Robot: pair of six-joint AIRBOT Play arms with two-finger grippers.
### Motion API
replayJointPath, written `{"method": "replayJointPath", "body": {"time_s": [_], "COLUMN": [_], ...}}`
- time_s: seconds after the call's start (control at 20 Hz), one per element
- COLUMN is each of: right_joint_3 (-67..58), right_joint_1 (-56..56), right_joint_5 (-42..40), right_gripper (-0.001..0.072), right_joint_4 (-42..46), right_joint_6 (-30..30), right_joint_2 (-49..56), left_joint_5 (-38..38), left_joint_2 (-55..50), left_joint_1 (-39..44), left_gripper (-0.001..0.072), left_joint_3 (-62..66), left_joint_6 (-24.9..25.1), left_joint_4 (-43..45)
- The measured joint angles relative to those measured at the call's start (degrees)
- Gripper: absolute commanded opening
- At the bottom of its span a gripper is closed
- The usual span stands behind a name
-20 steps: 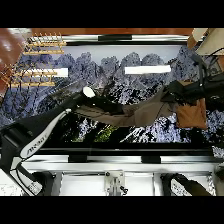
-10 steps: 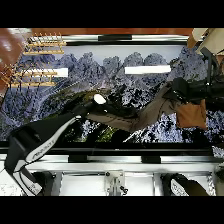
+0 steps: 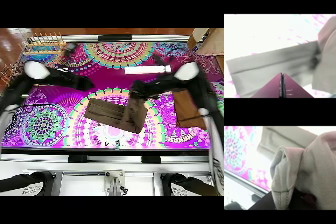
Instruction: Fold the shirts.
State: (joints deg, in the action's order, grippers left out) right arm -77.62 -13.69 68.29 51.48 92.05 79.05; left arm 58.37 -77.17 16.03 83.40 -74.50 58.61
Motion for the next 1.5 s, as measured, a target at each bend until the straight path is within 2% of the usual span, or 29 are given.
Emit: {"method": "replayJointPath", "body": {"time_s": [0.25, 0.3, 0.35, 0.4, 0.6, 0.75, 0.9, 1.1, 1.2, 1.3, 1.5], "right_joint_3": [0.0, 0.0, 0.0, 0.0, 0.0, 0.0, 0.0, 0.6, 3.3, 7.2, 11.4], "right_joint_1": [-9.0, -10.1, -11.1, -12.0, -13.2, -11.1, -6.8, 1.3, 4.4, 6.0, 7.2], "right_joint_5": [-9.9, -11.8, -13.4, -15.4, -18.9, -15.6, -10.3, 0.2, 4.8, 5.9, 4.7], "right_gripper": [0.0085, 0.0199, 0.0499, 0.0589, 0.0589, 0.0589, 0.0589, 0.0592, 0.0667, 0.0667, 0.0667], "right_joint_4": [-7.8, -9.7, -11.8, -14.7, -25.5, -26.0, -18.4, 3.0, 11.0, 12.3, 7.9], "right_joint_6": [-2.1, -2.3, -2.8, -3.5, -10.6, -13.3, -11.9, -4.1, -0.2, 1.0, 0.3], "right_joint_2": [13.2, 15.4, 17.3, 19.0, 21.8, 19.8, 15.4, 9.4, 8.4, 8.9, 13.0], "left_joint_5": [4.8, 6.1, 7.3, 8.5, 11.4, 12.0, 11.0, 9.0, 8.1, 7.5, 6.9], "left_joint_2": [14.5, 17.4, 19.9, 22.4, 28.6, 30.1, 30.6, 30.8, 30.8, 30.9, 30.9], "left_joint_1": [-10.4, -12.3, -13.7, -14.9, -17.3, -17.9, -18.1, -18.2, -18.2, -18.2, -18.2], "left_gripper": [0.0031, 0.0031, 0.0031, 0.0031, 0.0032, 0.0032, 0.0031, 0.0032, 0.0032, 0.0032, 0.0032], "left_joint_3": [0.0, 0.0, 0.0, 0.0, 0.0, -1.2, -5.1, -10.9, -12.9, -14.1, -15.1], "left_joint_6": [-2.1, -2.3, -2.4, -2.8, -4.5, -5.3, -5.7, -5.9, -5.9, -5.9, -6.0], "left_joint_4": [7.4, 8.1, 8.6, 8.8, 9.6, 9.9, 10.0, 10.0, 10.0, 10.0, 10.0]}}
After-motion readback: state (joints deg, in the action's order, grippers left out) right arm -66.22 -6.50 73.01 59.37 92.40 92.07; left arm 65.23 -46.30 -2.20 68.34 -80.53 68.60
